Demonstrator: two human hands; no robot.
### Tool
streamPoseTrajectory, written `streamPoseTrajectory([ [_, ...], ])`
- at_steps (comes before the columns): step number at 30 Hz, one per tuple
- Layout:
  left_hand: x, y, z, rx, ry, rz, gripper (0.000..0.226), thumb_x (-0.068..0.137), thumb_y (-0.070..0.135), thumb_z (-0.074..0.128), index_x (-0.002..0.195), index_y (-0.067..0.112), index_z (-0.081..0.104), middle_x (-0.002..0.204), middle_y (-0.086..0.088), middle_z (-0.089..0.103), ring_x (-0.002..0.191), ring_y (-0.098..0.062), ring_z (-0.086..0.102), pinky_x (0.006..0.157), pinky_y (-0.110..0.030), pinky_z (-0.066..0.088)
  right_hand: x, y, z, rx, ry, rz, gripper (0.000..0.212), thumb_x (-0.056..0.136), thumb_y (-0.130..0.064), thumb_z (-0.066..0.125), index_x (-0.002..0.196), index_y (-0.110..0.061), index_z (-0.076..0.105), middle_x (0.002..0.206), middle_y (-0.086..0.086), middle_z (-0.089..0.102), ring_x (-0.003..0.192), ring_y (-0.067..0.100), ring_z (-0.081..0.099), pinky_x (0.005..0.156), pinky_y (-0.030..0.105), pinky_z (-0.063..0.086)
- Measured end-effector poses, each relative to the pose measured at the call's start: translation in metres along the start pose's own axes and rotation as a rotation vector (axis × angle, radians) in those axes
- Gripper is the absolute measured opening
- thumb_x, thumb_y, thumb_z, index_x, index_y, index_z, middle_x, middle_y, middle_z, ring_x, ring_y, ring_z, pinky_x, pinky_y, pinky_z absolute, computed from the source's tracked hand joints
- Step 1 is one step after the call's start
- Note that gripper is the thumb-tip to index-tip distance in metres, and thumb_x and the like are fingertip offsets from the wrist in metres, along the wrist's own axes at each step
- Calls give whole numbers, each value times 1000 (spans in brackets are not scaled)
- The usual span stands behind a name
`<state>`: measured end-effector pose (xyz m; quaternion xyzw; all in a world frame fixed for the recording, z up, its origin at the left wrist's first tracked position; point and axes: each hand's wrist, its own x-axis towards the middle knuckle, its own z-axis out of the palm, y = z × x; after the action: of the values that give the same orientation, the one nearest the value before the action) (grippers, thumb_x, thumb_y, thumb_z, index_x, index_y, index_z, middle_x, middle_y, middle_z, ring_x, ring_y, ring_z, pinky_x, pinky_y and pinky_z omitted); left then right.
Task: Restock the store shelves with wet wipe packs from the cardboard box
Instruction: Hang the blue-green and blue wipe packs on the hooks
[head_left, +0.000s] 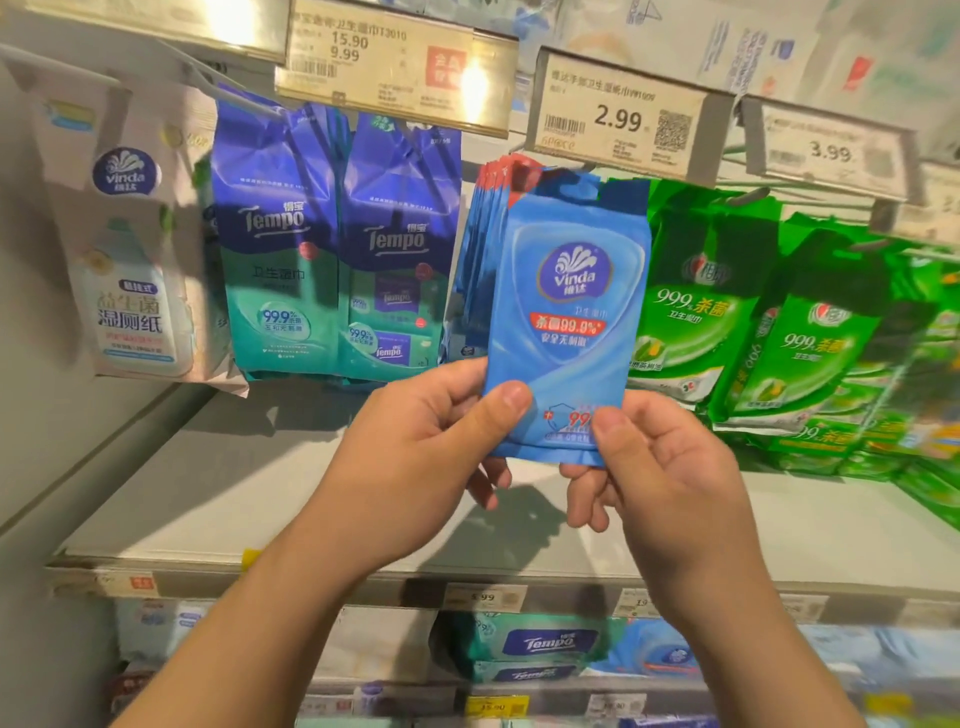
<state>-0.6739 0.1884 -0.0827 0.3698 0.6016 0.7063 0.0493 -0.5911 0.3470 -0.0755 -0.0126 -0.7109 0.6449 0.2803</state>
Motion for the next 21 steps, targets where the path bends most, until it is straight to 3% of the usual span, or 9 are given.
streamPoseTrajectory([
  [3, 7, 7, 1, 25, 13, 44, 20, 93, 39, 59, 100, 30, 75, 83, -7, 72, 55, -18, 59, 51, -34, 54, 5, -9, 0, 27, -9, -50, 18, 104, -8, 49, 89, -8, 60, 60, 8, 65, 40, 18, 53, 41, 24, 39],
  [7, 13, 14, 3, 62, 25, 63, 20, 94, 43, 58, 101, 35, 75, 79, 1, 71, 56, -18, 60, 54, -37, 55, 10, -15, 0, 69, -2, -79, 16, 101, -13, 51, 90, -6, 59, 63, 9, 67, 42, 18, 55, 41, 24, 41],
  [10, 19, 14, 2, 91, 24, 42, 23, 93, 47, 58, 103, 35, 74, 85, -8, 74, 54, -20, 61, 57, -40, 58, 15, -13, 0, 94, 3, -52, 18, 104, -14, 50, 93, -3, 58, 63, 10, 65, 42, 20, 53, 42, 25, 41],
  [16, 27, 4, 5, 26, 26, -9, 21, 98, 40, 62, 104, 25, 76, 83, -2, 76, 50, -17, 58, 49, -30, 53, 20, -2, 0, 132, 13, 22, 21, 106, -17, 48, 93, -3, 58, 63, 12, 63, 40, 20, 51, 39, 26, 37],
  [21, 24, -7, 6, -63, 64, -86, 33, 86, 44, 62, 101, 19, 76, 78, -16, 74, 51, -18, 55, 48, -30, 51, 19, 7, 4, 164, 55, 60, 21, 103, -23, 51, 97, -5, 59, 62, 11, 61, 41, 20, 51, 41, 26, 37],
])
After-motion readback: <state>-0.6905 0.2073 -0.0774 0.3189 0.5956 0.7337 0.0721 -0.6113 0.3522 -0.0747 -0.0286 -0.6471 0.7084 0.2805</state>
